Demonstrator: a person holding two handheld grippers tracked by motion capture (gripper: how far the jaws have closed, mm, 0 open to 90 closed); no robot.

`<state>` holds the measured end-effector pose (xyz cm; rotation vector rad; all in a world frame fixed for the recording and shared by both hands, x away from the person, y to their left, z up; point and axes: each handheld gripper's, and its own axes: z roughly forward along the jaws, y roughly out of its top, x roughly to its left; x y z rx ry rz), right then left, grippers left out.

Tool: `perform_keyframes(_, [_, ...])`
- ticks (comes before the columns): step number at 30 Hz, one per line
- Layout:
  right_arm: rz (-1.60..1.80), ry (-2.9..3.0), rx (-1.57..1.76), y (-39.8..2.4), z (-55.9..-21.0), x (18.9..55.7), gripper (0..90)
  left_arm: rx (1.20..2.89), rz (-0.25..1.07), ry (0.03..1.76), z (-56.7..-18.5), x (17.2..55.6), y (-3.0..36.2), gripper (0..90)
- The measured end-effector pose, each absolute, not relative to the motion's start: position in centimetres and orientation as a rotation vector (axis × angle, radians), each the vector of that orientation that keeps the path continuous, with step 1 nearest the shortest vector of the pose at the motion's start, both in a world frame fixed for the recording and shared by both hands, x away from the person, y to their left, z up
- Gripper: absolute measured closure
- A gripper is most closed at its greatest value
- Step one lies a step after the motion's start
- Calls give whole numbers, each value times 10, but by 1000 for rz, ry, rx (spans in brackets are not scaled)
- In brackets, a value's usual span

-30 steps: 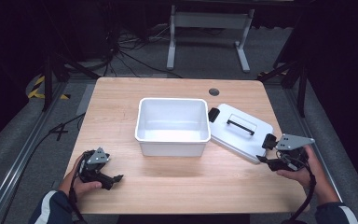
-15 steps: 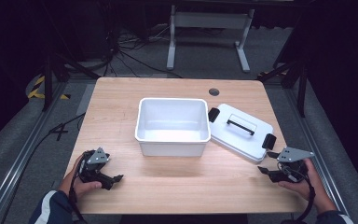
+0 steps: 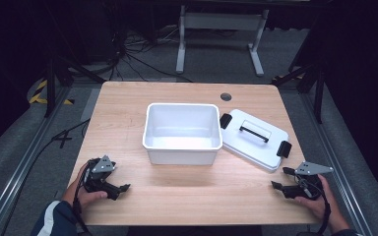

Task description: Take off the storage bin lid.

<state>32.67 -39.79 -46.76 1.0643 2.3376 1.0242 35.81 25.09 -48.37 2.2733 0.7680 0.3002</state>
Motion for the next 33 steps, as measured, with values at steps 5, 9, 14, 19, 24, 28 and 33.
perform_keyframes(5, [1024,2338,1066,-398,-468,327,232,2267,298,785,-484,357,251,5])
perform_keyframes(9, [1017,2331,1082,-398,-468,327,213,2264,299,793,-484,357,251,5])
perform_keyframes(14, [1008,2322,1102,-397,-468,327,191,2264,299,793,-484,357,251,5])
perform_keyframes(19, [1006,2320,1106,-397,-468,327,183,2264,310,793,-484,358,251,5])
perform_keyframes(24, [1000,2315,1114,-397,-468,327,171,2263,304,797,-484,358,250,4])
perform_keyframes(28, [999,2314,1114,-397,-468,327,169,2263,303,798,-484,358,250,4])
perform_keyframes(33, [999,2314,1114,-397,-468,327,169,2266,303,792,-484,358,251,4])
